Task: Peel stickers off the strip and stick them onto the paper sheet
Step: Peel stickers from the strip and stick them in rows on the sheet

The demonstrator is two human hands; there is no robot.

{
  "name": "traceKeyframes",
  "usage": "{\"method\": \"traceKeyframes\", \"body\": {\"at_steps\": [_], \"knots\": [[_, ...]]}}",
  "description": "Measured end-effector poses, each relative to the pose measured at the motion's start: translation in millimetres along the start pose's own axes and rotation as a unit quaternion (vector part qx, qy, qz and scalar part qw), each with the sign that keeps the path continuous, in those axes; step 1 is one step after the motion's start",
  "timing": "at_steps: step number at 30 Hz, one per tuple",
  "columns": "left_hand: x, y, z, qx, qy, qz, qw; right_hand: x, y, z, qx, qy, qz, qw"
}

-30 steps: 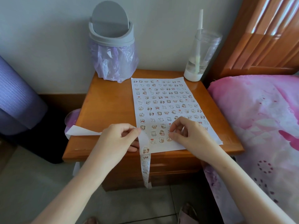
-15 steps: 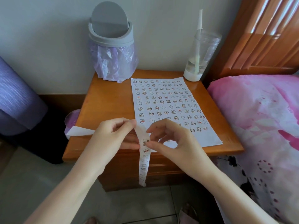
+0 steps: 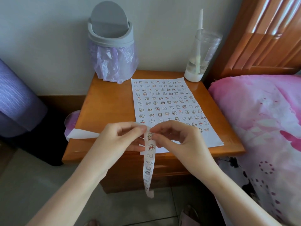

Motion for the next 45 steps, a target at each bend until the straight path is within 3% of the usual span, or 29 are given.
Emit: {"method": "traceKeyframes", "body": {"at_steps": [12, 22, 28, 35, 39, 45], "knots": [[3, -1, -3, 0.029, 0.025, 0.018, 0.999, 3, 5, 0, -0.015, 0.008, 0.013, 1.000], [6, -6, -4, 0.051, 0.047, 0.019, 0.997, 5, -2, -2, -0.080, 0.001, -0.037, 0.996], [7, -8, -8, 0.075, 0.065, 0.033, 0.994, 17, 6, -28, -0.023, 0.010, 0.027, 0.999], [9, -14, -2, 0.121, 0.047, 0.037, 0.991, 30, 47, -57, -0.102, -0.013, 0.139, 0.985], [9, -15, -2, 0.128, 0.045, 0.036, 0.990, 28, 61, -57, -0.151, -0.036, 0.150, 0.976], [10, -15, -3, 0.129, 0.049, 0.040, 0.990, 26, 63, -51, -0.135, -0.040, 0.145, 0.979]]}}
Point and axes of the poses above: each hand's wrist, its own x-axis towards the middle knuckle, its own z-axis out of the palm, y = z × x, the point moved 10 cm from there along x, towards the middle knuckle, and after that the axes turned 14 degrees about y, right-handed, at the moved point
